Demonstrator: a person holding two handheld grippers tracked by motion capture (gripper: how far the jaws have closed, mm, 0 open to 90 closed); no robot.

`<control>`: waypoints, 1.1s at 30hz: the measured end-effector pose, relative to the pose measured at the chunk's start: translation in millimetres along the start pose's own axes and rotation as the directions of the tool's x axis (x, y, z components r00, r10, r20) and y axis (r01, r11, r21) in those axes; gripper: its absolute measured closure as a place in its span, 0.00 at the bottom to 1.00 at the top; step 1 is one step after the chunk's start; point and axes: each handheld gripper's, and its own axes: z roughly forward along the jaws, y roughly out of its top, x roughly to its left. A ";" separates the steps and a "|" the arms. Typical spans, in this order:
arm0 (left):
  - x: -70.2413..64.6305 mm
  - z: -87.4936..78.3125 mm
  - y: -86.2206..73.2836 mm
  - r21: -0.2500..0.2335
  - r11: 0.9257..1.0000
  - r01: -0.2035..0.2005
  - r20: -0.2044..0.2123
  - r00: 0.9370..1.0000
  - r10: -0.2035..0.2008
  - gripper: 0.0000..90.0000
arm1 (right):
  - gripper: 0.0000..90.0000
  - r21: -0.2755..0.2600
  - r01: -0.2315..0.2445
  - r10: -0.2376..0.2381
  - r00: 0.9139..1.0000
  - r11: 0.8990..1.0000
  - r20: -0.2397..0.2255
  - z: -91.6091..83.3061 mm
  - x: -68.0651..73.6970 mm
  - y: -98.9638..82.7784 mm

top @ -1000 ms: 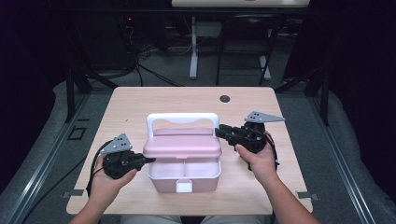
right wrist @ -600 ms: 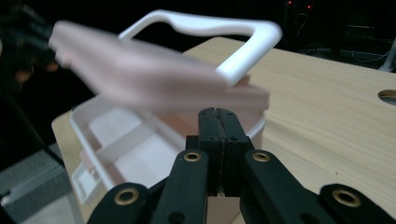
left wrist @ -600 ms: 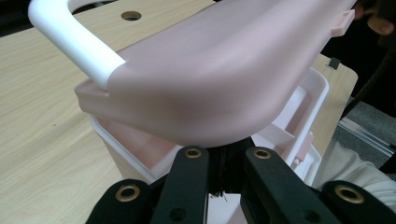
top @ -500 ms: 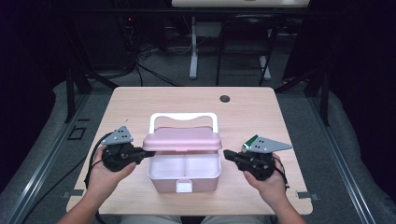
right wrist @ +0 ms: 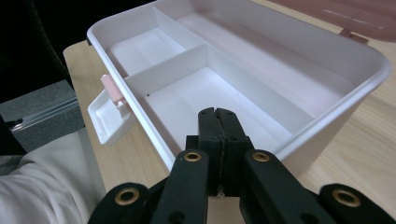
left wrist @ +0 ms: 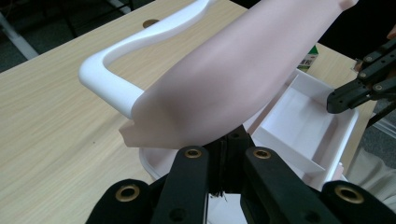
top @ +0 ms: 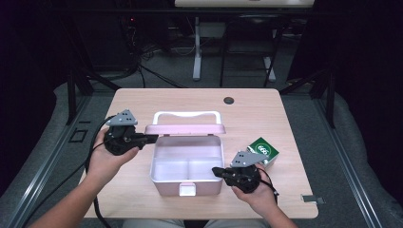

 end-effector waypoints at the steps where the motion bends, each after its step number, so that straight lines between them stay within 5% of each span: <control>1: 1.1 0.4 2.2 0.005 1.000 -0.004 -0.004 1.000 0.005 1.00 | 1.00 0.001 0.002 -0.002 1.000 1.000 0.002 0.5 0.4 0.0; 12: 19.1 3.9 25.5 0.065 0.998 -0.023 -0.068 0.997 0.028 1.00 | 1.00 -0.007 0.008 -0.008 1.000 1.000 0.006 6.7 3.5 -1.6; 33: 51.5 26.7 56.2 0.209 0.978 -0.018 -0.150 0.987 0.050 0.99 | 1.00 -0.021 -0.007 0.007 1.000 1.000 -0.005 6.5 2.6 -3.3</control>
